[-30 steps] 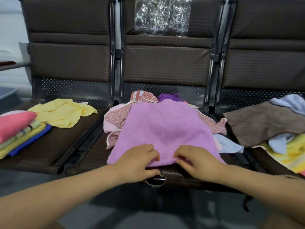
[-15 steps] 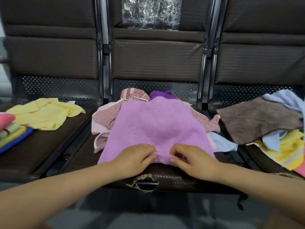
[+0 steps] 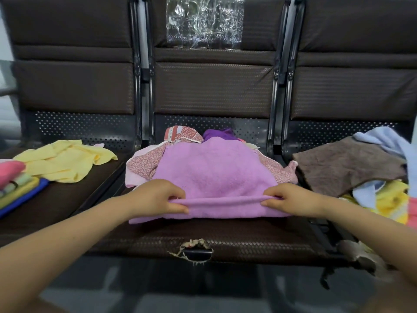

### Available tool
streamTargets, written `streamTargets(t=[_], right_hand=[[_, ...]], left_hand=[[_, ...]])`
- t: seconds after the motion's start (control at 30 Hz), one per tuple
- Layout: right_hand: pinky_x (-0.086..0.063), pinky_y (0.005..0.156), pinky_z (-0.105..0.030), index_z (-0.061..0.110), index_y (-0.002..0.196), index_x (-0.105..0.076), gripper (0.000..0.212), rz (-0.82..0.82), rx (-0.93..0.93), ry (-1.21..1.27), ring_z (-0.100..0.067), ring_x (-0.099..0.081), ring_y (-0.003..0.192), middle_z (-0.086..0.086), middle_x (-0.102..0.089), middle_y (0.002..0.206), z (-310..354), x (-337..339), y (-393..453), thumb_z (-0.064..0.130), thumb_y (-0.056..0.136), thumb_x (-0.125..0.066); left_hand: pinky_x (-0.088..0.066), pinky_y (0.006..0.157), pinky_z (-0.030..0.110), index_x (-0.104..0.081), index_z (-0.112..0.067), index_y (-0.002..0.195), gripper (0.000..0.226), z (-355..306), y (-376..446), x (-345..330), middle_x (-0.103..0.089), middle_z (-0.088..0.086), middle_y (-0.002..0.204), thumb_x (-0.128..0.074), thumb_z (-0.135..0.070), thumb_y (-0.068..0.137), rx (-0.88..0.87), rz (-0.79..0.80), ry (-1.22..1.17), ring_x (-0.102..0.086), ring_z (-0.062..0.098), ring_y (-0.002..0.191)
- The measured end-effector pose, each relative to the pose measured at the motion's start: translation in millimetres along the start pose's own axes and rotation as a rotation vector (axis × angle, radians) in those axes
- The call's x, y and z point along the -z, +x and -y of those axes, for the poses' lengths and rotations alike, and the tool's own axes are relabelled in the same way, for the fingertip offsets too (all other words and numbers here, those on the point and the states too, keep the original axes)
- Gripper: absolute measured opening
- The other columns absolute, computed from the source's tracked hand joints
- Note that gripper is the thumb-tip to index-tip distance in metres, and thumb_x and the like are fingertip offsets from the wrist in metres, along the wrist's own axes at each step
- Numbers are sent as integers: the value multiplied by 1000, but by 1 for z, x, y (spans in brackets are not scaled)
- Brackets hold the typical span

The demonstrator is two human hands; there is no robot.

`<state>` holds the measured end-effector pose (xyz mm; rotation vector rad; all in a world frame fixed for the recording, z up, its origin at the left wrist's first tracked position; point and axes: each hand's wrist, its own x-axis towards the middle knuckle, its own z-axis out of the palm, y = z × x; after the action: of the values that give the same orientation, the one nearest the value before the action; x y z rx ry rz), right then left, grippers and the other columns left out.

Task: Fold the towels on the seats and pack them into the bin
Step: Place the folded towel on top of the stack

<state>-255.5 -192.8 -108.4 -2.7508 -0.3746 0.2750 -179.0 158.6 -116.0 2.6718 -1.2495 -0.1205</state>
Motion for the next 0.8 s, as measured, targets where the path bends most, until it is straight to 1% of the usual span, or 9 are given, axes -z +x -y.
streamTargets(t=[0.13, 0.23, 0.33, 0.43, 0.5, 0.6, 0.67, 0.73, 0.8], right_hand=[[-33, 59, -23, 12, 70, -50, 27, -95, -66, 201, -1, -38, 55, 3, -43, 63, -5, 7, -10, 16, 97, -53], [-37, 56, -17, 4, 77, -56, 25, -173, -75, 412, -2, -41, 56, 1, -46, 67, 1, 11, -18, 13, 99, -49], [-32, 54, -14, 2, 75, -52, 30, -229, -33, 486, -1, -36, 56, 7, -42, 65, 13, 12, -27, 17, 101, -47], [-37, 64, -20, 1, 75, -53, 40, -189, -50, 456, -3, -41, 66, 7, -48, 70, 18, 3, -32, 33, 99, -47], [-44, 77, -26, 1, 82, -60, 51, -78, -57, 410, -5, -49, 75, 4, -61, 80, 19, -5, -36, 49, 96, -47], [-46, 80, -26, 6, 89, -64, 38, 169, -125, 486, -5, -55, 78, 4, -65, 86, 24, -7, -46, 41, 97, -50], [-45, 77, -24, 13, 85, -66, 32, 303, -113, 509, -4, -55, 76, 8, -63, 81, 26, -5, -50, 40, 97, -53], [-45, 77, -24, 13, 82, -66, 38, 292, -82, 506, -4, -55, 76, 9, -63, 80, 24, 0, -49, 49, 92, -57], [-45, 77, -26, 2, 87, -65, 56, 199, -93, 514, -6, -57, 78, 5, -64, 83, 22, 9, -43, 57, 81, -61]], left_hand=[[-35, 63, 28, -52, -17, 75, 31, 10, -14, -3, -49, -6, 72, -63, -43, 87, 109, 53, -36, -44, 9, 66], [-35, 64, 28, -44, -21, 72, 29, 12, -25, -5, -45, -6, 69, -58, -34, 93, 177, -43, -230, -41, 5, 64], [-38, 69, 26, -50, -28, 79, 18, 7, -36, -5, -54, -16, 74, -53, -24, 96, 239, -167, -407, -47, -1, 70], [-41, 70, 25, -56, -28, 82, 12, -1, -51, -8, -57, -24, 78, -52, -38, 87, 287, -246, -479, -50, -2, 72], [-43, 74, 25, -57, -28, 82, 27, -7, -62, -11, -57, -21, 83, -47, -53, 78, 297, -253, -488, -52, 1, 79], [-42, 79, 22, -57, -36, 86, 29, -18, -74, -14, -59, -20, 85, -44, -60, 75, 250, -165, -484, -54, 2, 82], [-42, 76, 20, -60, -28, 83, 29, -26, -77, -11, -60, -19, 82, -47, -54, 79, 207, -79, -466, -53, 1, 79], [-42, 76, 21, -62, -22, 84, 37, -25, -77, -3, -60, -14, 82, -47, -56, 79, 186, -41, -438, -54, 1, 78], [-42, 74, 21, -61, -20, 80, 42, -15, -76, 8, -58, -10, 79, -46, -59, 78, 181, -38, -408, -52, 2, 75]])
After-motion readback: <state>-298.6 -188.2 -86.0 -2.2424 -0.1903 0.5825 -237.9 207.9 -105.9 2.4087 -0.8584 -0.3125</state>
